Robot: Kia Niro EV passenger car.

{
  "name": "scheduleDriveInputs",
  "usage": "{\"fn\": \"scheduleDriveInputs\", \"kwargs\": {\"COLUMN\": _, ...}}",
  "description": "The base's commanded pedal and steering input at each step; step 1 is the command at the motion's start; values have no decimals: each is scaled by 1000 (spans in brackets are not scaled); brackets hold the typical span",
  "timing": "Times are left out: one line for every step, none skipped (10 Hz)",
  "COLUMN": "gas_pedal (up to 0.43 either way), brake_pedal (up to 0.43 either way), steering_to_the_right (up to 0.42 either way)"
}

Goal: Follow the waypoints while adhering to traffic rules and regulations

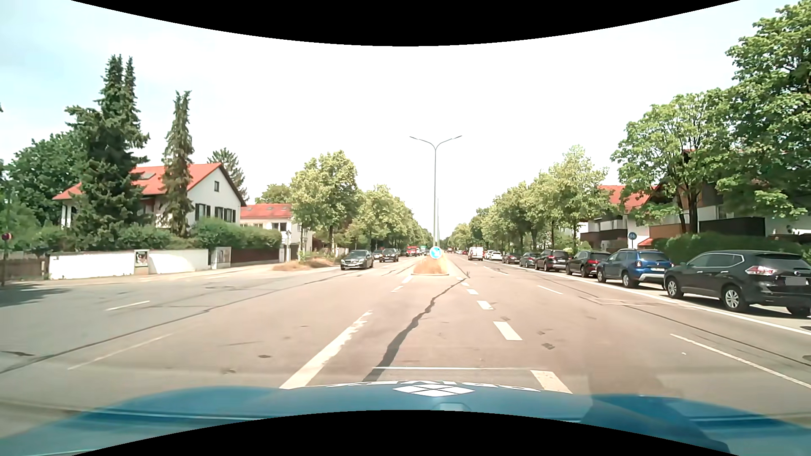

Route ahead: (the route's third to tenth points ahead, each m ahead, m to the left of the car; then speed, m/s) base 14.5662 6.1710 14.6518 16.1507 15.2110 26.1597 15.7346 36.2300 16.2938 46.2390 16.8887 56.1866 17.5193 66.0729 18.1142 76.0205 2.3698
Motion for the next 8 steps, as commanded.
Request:
{"fn": "scheduleDriveInputs", "kwargs": {"gas_pedal": 0, "brake_pedal": 116, "steering_to_the_right": 42}}
{"fn": "scheduleDriveInputs", "kwargs": {"gas_pedal": 0, "brake_pedal": 98, "steering_to_the_right": 27}}
{"fn": "scheduleDriveInputs", "kwargs": {"gas_pedal": 0, "brake_pedal": 73, "steering_to_the_right": 19}}
{"fn": "scheduleDriveInputs", "kwargs": {"gas_pedal": 0, "brake_pedal": 43, "steering_to_the_right": 9}}
{"fn": "scheduleDriveInputs", "kwargs": {"gas_pedal": 0, "brake_pedal": 0, "steering_to_the_right": -3}}
{"fn": "scheduleDriveInputs", "kwargs": {"gas_pedal": 0, "brake_pedal": 0, "steering_to_the_right": -4}}
{"fn": "scheduleDriveInputs", "kwargs": {"gas_pedal": 0, "brake_pedal": 0, "steering_to_the_right": -4}}
{"fn": "scheduleDriveInputs", "kwargs": {"gas_pedal": 0, "brake_pedal": 0, "steering_to_the_right": -4}}
